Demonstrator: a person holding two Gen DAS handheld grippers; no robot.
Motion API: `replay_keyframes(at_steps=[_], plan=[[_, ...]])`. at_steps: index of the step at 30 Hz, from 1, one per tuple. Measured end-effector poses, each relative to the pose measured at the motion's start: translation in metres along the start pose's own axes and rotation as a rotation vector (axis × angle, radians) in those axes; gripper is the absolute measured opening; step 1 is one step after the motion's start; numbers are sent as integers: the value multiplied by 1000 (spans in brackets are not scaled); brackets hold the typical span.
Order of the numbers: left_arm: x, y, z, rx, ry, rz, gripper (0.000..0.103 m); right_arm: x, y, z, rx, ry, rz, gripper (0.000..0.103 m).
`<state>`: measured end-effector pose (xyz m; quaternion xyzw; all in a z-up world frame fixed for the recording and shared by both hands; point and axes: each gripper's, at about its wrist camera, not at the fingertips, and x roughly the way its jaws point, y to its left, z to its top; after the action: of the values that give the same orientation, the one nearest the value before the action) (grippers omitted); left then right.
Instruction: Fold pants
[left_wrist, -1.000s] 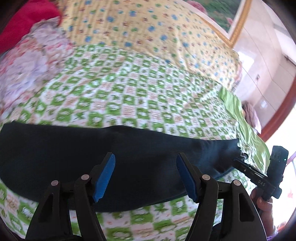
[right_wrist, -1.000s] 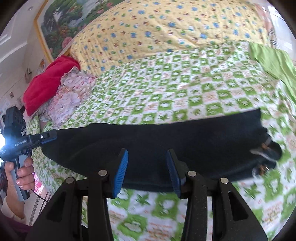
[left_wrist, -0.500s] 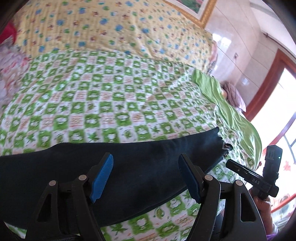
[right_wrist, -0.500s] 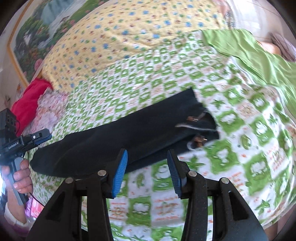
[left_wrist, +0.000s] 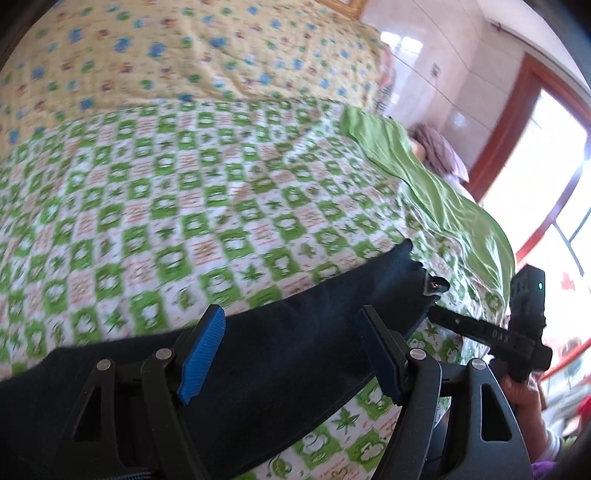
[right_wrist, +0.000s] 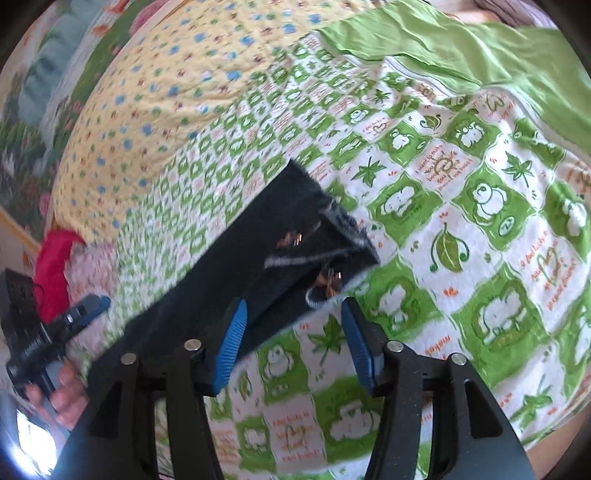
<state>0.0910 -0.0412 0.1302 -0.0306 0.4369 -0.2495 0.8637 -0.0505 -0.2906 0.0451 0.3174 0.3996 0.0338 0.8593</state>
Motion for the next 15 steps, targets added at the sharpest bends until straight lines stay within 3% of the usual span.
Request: replay_keyframes(at_steps=[7, 9, 11, 12, 15], plan=[[47, -32, 24, 129, 92, -40, 75, 8, -12, 14, 122, -53, 38, 56], [58, -40, 30, 158, 116, -58, 75, 9, -15, 15, 120, -62, 43, 33], [70, -49, 35, 182, 144, -73, 75, 11, -21, 15, 112, -51, 44, 23], [77, -53, 37, 195, 158, -86, 75, 11, -25, 15, 111, -45, 49, 18], [98, -67, 43, 232, 204, -123, 75, 6, -31, 12, 86, -36, 63, 16]])
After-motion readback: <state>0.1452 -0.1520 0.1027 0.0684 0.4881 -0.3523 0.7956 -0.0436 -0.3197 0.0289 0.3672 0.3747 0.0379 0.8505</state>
